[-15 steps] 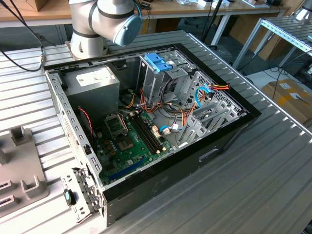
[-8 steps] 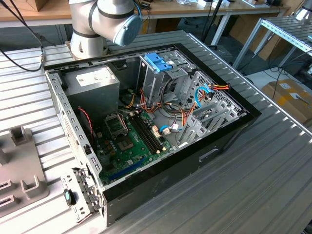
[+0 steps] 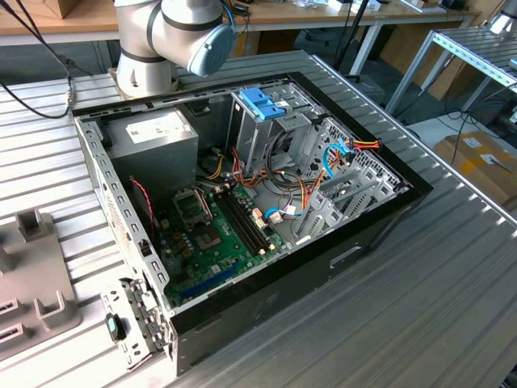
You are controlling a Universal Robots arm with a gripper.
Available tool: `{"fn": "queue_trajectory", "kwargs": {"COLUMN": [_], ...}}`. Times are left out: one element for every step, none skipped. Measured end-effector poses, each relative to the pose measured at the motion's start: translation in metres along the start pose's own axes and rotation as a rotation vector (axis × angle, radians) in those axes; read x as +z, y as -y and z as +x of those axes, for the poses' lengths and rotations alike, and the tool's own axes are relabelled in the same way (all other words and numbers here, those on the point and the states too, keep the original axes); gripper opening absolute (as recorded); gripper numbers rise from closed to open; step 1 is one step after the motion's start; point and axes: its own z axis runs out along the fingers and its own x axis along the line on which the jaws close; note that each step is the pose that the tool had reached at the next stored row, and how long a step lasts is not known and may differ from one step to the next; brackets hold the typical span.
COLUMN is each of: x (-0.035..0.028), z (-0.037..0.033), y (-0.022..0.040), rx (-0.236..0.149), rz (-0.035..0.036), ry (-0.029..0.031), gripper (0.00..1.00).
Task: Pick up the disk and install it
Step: 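Pick up the disk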
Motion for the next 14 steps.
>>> {"fn": "queue_trajectory", "kwargs": {"x": [0.0000,0.0000,0.0000,0.0000,0.0000,0.0000,0.0000,0.0000,0.0000,0.0000,0.0000,0.0000,0.0000,0.0000], "z": [0.0000,0.0000,0.0000,0.0000,0.0000,0.0000,0.0000,0.0000,0.0000,0.0000,0.0000,0.0000,0.0000,0.0000], "y": [0.0000,0.0000,0.0000,0.0000,0.0000,0.0000,0.0000,0.0000,0.0000,0.0000,0.0000,0.0000,0.0000,0.0000], "rx": [-0.009,-0.017,-0.031,-0.038,-0.050,-0.067,-0.091,-0.102,-0.118,-0.134,-0.146,-0.169,-0.198,-0.217], "rz": [0.0001,0.0003,0.0005,0.0006,0.0007,0.0010,0.0013,0.0015,0.0017,0.0020,0.0022,0.0025,0.0030,0.0032], "ry": [-0.0003,-0.0007,-0.0013,-0.0016,-0.0020,-0.0027,-0.0038,-0.0042,-0.0048,-0.0056,-0.0060,-0.0069,-0.0082,-0.0089], "gripper": [0.11,0.11,0.11,0.11,0.11,0.11,0.11,0.11,0.11,0.11,0.11,0.11,0.11,0.11]}}
